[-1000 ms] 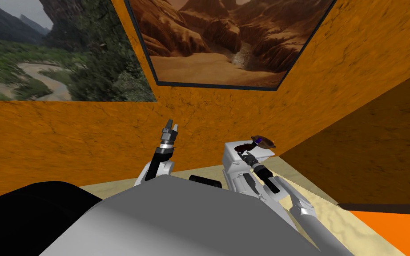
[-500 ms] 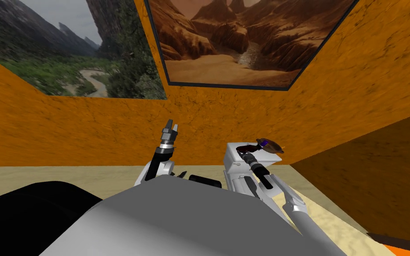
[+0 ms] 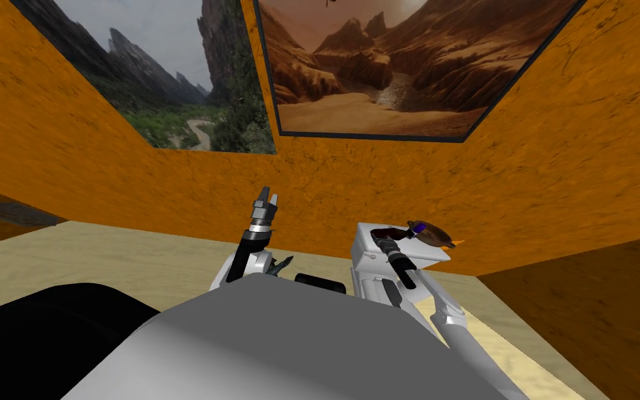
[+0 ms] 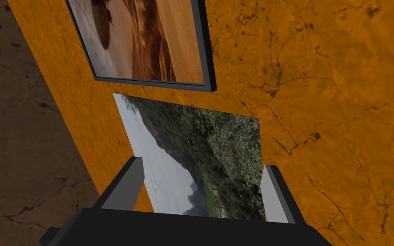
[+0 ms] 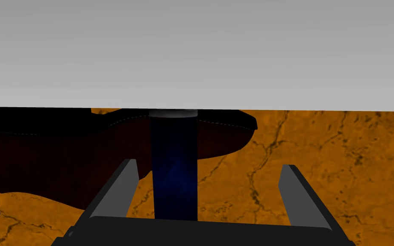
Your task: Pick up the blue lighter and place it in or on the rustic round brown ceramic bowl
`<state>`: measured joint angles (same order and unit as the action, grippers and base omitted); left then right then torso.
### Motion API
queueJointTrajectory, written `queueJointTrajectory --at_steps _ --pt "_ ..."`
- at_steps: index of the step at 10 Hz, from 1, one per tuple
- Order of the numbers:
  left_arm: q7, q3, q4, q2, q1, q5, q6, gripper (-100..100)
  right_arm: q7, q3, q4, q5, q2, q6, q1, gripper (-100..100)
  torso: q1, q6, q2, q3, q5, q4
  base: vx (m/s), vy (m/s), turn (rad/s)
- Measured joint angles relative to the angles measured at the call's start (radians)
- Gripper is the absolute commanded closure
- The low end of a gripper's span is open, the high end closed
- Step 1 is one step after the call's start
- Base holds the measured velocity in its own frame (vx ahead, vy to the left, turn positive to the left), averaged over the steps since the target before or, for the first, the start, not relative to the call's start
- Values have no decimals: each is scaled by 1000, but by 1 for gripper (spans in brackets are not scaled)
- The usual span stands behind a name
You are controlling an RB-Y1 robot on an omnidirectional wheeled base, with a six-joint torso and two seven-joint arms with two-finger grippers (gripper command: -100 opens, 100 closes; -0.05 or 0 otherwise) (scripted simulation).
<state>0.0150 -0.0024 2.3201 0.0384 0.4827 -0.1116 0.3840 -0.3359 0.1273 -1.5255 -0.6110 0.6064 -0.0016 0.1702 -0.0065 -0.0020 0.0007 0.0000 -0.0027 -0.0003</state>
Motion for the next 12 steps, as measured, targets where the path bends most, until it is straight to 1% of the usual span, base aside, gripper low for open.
queueJointTrajectory --at_steps 2,3,4,5,9,10,11,12 --pt "0 0 0 0 0 0 0 0 8 -6 -11 -18 -20 47 -2 -100 0 0 -1 0 0 0 -93 -71 252" --pt "0 0 0 0 0 0 0 0 13 -13 -13 -33 -39 73 -6 -100 -1 0 1 0 0 0 -82 -76 129" --pt "0 0 0 0 0 0 0 0 17 -15 -15 -40 -47 91 -8 -100 -1 1 -1 0 0 0 -27 -31 10" --pt "0 0 0 0 0 0 0 0 17 -15 -16 -40 -47 95 -8 100 2 1 -3 -2 0 -1 -7 -6 -1" --pt "0 0 0 0 0 0 0 0 17 -15 -16 -41 -47 95 -8 100 4 1 -6 -4 0 -1 -1 -2 -2" --pt "0 0 0 0 0 0 0 0 17 -15 -16 -41 -47 95 -8 0 4 1 -6 -4 0 -1 0 0 0" --pt "0 0 0 0 0 0 0 0 17 -15 -16 -41 -47 95 -8 100 4 1 -7 -4 0 -1 70 49 -292" --pt "0 0 0 0 1 0 0 0 15 -10 -16 -32 -37 84 -8 100 6 3 -9 -5 1 -2 140 109 -340"
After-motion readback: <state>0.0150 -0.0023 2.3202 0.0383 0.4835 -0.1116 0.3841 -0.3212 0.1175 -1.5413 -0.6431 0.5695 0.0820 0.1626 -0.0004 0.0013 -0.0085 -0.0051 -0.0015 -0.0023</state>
